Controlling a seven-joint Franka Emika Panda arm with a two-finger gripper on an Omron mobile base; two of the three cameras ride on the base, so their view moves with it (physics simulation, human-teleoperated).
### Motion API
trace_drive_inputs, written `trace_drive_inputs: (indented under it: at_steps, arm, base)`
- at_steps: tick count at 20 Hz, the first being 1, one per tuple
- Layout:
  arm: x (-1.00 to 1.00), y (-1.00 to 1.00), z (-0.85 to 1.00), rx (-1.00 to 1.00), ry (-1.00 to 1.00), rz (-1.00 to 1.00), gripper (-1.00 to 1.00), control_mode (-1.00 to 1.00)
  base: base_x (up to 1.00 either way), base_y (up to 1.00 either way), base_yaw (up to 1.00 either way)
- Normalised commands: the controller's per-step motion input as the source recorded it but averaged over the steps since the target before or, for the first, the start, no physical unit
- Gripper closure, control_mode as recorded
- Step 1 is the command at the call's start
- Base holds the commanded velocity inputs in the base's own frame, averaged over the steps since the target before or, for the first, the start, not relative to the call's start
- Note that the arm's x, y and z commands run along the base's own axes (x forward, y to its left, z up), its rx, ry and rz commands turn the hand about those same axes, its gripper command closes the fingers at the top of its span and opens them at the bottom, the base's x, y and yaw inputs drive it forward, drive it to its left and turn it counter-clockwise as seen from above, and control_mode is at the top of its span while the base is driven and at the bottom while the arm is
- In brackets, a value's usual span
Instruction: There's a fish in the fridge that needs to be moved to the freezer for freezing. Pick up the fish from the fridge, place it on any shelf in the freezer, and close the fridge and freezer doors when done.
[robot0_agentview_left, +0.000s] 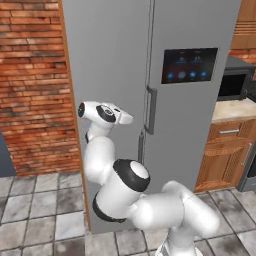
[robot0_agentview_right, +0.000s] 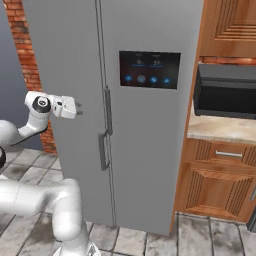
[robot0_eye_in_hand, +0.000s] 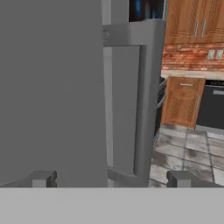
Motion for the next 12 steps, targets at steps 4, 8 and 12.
trace_drive_inputs:
  at_steps: [4, 8, 12]
  arm:
    - [0.38, -0.42, 0.26, -0.02, 0.21, 0.00, -1.00, -1.00]
    - [0.61, -0.61, 0.12, -0.02, 0.31, 0.00, -1.00, -1.00]
    - [0.50, -0.74, 0.01, 0.00, 0.23, 0.00, -1.00, -1.00]
  base:
    - [0.00, 0.00, 0.00]
    - [0.00, 0.00, 0.00]
    - [0.00, 0.00, 0.00]
